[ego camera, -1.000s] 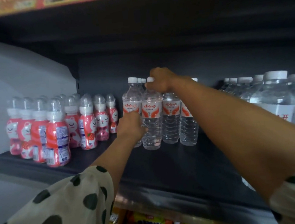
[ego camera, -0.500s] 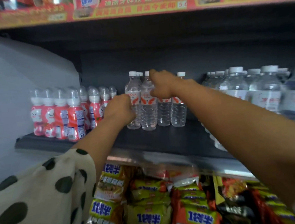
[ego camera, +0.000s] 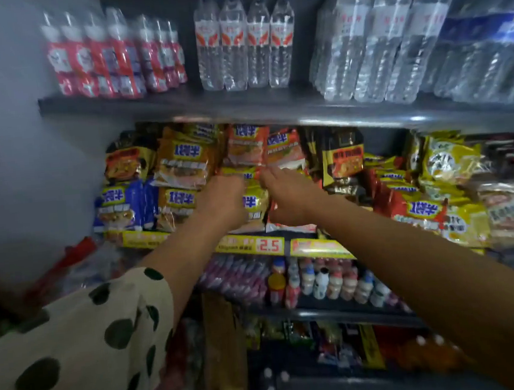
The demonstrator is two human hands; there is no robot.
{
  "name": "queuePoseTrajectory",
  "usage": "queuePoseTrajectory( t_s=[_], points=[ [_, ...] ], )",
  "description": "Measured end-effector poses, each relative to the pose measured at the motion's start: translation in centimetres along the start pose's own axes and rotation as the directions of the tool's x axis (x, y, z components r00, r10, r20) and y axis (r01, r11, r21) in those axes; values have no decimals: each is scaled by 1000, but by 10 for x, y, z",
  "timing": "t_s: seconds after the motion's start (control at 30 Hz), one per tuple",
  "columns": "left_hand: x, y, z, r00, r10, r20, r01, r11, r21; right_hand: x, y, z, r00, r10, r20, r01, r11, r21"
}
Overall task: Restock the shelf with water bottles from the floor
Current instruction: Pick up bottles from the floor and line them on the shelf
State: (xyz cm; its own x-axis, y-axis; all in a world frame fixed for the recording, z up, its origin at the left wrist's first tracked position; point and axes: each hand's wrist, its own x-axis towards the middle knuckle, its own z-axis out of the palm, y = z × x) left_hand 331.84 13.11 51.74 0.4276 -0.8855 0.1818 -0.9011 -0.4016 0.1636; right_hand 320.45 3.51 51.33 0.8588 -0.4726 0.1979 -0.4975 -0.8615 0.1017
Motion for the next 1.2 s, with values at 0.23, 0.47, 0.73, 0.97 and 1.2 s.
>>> queuePoseTrajectory(
  t_s=[0.23,0.47,0.73,0.97,1.2],
  points=[
    [-62,18,162,972,33,233,-1,990,-140,-87,-9,166,974,17,227,-45,991,123],
    [-154,10,408,836,-15,548,123,980,-160,-196,-36,400,815,-12,579,-154,959,238],
    [-270,-48,638,631,-252,733,371,928,-1,-277,-122,659,680,-154,717,-95,951,294],
    [-301,-95,749,675,-307,671,405,914,11,-281,-182,804,663,-179,727,-45,960,277],
    [-313,-113,774,710,-296,639,435,898,-67,-270,-205,858,667,-218,712,12,960,281]
  ],
)
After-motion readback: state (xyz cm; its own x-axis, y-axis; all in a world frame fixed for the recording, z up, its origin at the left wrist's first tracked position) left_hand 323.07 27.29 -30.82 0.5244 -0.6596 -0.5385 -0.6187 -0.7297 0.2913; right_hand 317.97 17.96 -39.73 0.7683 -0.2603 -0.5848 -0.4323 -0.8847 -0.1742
